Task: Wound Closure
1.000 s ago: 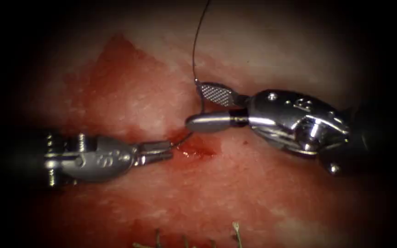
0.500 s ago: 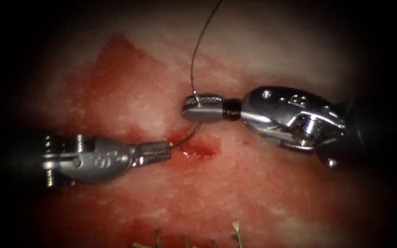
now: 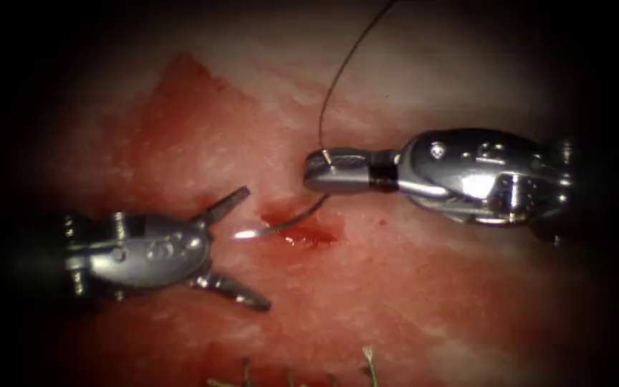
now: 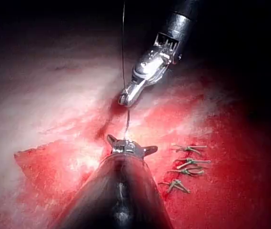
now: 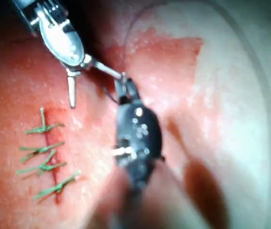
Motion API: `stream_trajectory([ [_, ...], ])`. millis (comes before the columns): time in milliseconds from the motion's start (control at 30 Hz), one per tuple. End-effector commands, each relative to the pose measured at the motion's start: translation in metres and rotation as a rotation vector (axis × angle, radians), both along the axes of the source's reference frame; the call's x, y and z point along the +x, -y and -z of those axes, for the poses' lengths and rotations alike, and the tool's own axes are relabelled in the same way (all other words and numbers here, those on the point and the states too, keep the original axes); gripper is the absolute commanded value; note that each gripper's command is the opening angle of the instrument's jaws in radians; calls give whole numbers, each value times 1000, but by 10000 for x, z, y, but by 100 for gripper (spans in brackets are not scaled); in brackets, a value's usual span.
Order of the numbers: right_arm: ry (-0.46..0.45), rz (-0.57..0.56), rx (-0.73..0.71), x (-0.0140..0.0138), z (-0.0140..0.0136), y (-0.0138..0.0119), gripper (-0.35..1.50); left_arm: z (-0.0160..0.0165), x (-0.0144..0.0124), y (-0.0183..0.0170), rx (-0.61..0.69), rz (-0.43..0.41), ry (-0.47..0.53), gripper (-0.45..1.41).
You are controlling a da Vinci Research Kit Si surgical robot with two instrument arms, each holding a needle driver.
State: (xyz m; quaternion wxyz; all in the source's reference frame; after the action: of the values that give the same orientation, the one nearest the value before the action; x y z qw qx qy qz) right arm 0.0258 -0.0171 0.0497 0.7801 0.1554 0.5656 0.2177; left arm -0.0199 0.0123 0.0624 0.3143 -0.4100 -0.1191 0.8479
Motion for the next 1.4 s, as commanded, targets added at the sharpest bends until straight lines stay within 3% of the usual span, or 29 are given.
stream_trajectory([
  [33, -8, 23, -20, 3, -3, 6, -35, -2, -6, 6, 37, -2, 4, 98],
  [167, -32, 93, -85, 4, 4, 6, -35, 10, -7, 2, 149, -11, 12, 98],
  [500, -107, 255, -196, 8, 17, 16, -35, 26, -22, -33, 326, -94, -25, 76],
  [800, -160, 331, -345, 11, 32, 22, -35, 14, -40, -36, 403, -250, -126, 81],
  [1233, -205, 383, -468, 16, 47, 26, -35, 14, -38, -42, 469, -329, -35, 72],
  [1400, -209, 387, -475, 14, 49, 28, -35, 14, -37, -44, 488, -352, 3, 42],
])
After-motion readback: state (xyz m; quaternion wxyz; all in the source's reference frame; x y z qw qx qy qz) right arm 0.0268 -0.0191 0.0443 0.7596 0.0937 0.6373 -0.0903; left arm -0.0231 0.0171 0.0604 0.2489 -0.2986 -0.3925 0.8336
